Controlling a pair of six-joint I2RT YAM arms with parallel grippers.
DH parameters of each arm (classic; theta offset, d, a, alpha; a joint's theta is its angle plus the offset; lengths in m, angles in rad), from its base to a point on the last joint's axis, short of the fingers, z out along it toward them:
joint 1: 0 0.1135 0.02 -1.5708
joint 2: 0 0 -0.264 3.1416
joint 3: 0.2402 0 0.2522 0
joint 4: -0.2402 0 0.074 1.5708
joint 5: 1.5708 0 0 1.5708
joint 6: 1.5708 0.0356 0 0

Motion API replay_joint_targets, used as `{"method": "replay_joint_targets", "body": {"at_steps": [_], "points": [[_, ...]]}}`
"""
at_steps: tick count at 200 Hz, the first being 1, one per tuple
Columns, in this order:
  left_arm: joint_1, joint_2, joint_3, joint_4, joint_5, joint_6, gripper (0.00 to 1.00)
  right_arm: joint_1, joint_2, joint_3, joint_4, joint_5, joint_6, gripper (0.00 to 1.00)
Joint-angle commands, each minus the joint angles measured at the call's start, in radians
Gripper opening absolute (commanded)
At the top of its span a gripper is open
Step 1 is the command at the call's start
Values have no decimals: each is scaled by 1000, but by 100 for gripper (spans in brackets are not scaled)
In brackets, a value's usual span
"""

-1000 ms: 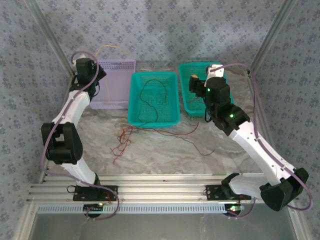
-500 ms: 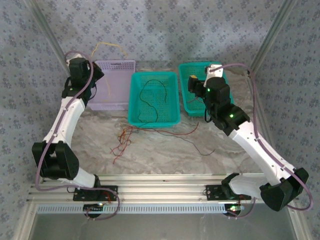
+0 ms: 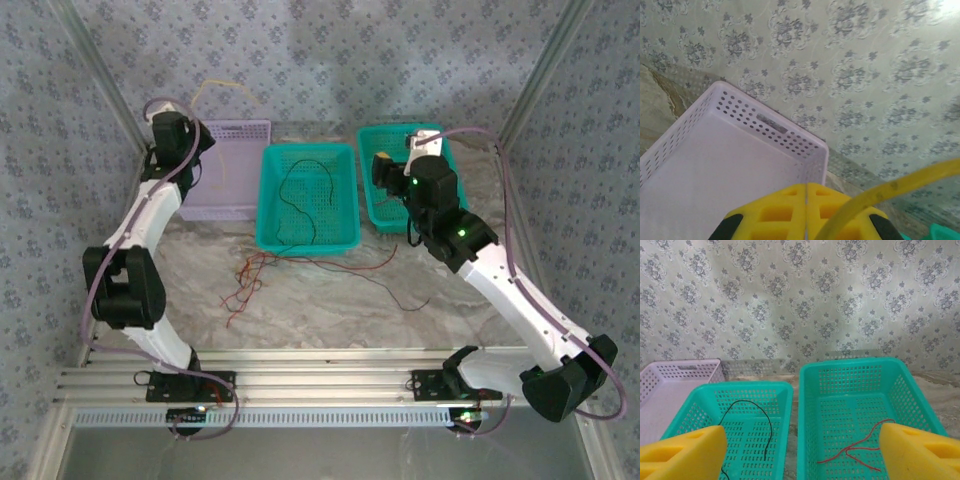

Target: Untangle the cables

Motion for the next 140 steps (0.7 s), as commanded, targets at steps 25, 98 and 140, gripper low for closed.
{"method": "replay_joint_targets", "body": {"at_steps": [25, 98, 140], "points": [[15, 132, -92, 153, -57, 7, 0, 33, -25, -19, 27, 1, -26, 81], [27, 381, 25, -23, -83, -22, 0, 148, -28, 9, 12, 10, -91, 81], [36, 433, 130, -146, -98, -62, 9, 184, -4, 14, -13, 10, -115, 82]]}}
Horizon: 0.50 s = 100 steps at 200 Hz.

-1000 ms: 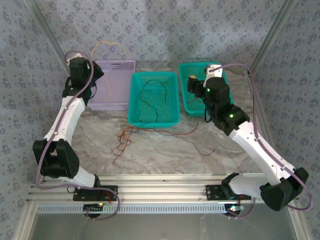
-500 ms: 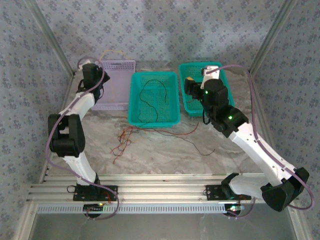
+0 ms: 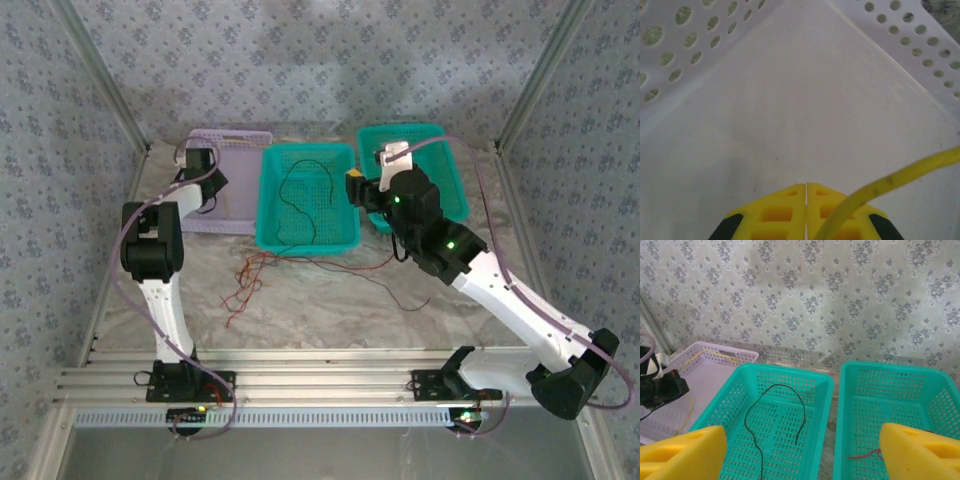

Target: Untangle the cables

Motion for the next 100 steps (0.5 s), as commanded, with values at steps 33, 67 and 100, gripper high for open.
{"method": "replay_joint_targets", "body": {"at_steps": [33, 67, 100], "points": [[20, 11, 96, -87, 31, -69, 22, 22, 28, 31, -44, -3, -37, 82], [20, 10, 96, -111, 47, -76, 27, 31, 50, 46, -63, -15, -40, 82], [20, -6, 71, -110, 54, -84, 41, 40, 58, 55, -72, -19, -45, 82]]}}
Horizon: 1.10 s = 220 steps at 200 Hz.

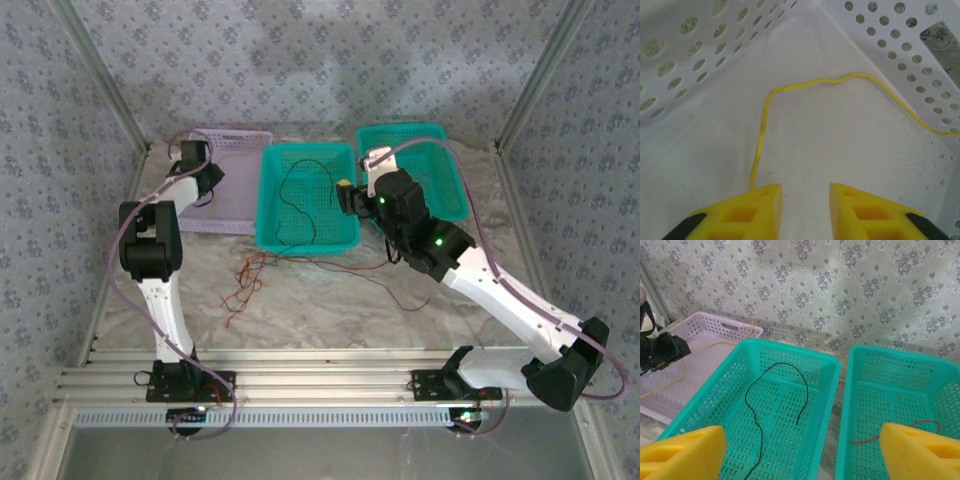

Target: Untangle the cables

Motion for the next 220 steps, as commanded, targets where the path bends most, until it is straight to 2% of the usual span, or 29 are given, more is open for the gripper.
{"method": "replay_joint_targets", "body": {"at_steps": [1, 11, 25, 66, 114, 151, 185, 220], "points": [[5, -13, -1, -17, 16, -20, 43, 10, 5, 42, -18, -10, -21, 82], [6, -29, -14, -6, 27, -29, 58, 10, 8, 46, -25, -12, -21, 82], [5, -62, -19, 5, 50, -40, 74, 10, 14, 56, -45, -14, -20, 83], [-16, -221, -15, -24, 69, -26, 99, 7, 84, 102, -211, -102, 29, 87], [-76, -474, -126, -101, -7, -27, 100, 23, -10, -141, -152, -318, 112, 89], [-142, -654, -245, -173, -55, -49, 100, 121, 22, -284, -12, -415, 167, 90], [-200, -830, -372, -243, -87, -70, 100, 223, 143, -355, 215, -450, 166, 91], [-216, -993, -470, -354, -102, -64, 100, 267, 328, -296, 272, -454, 174, 91]]}}
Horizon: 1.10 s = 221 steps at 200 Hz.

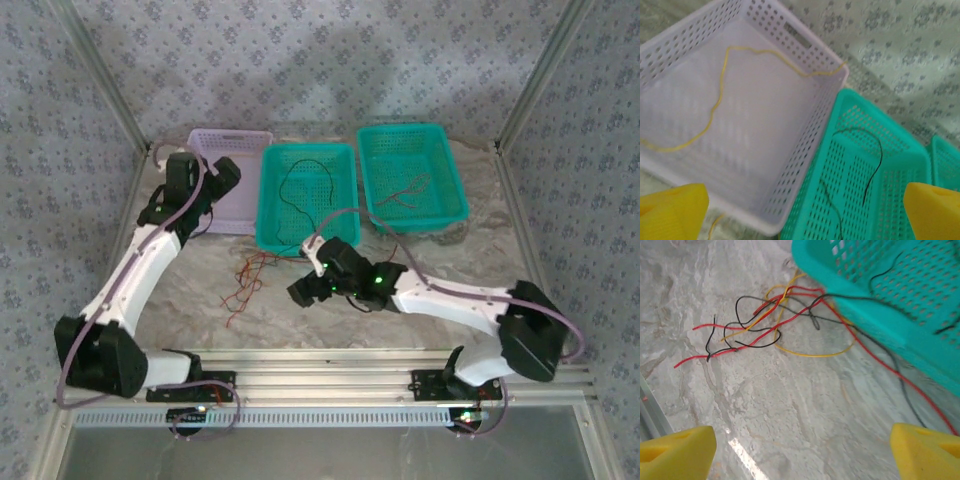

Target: Untangle the cables

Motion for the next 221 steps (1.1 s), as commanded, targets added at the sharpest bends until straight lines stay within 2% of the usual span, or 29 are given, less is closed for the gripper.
{"method": "replay_joint_targets", "body": {"at_steps": [1, 34, 76, 103, 157, 178, 192, 221], "points": [[-1, -118, -40, -99, -37, -3, 100, 25, 103, 46, 101, -26, 28, 91], [-1, -269, -110, -156, -54, 31, 100, 48, 268, 53, 284, -59, 159, 92], [6, -365, -139, -203, -54, 124, 100, 53, 410, 26, 646, -86, 279, 94], [30, -389, -151, -222, -2, 169, 100, 51, 513, 92, 717, -137, 360, 94], [86, -472, -223, -196, 19, 184, 100, 67, 617, 197, 606, -75, 422, 93], [96, -475, -237, -186, 24, 180, 100, 84, 629, 271, 473, -19, 377, 90], [104, -474, -237, -189, 35, 179, 100, 108, 637, 336, 369, 47, 292, 88], [106, -485, -245, -189, 35, 179, 100, 143, 634, 329, 319, 120, 233, 79]]}}
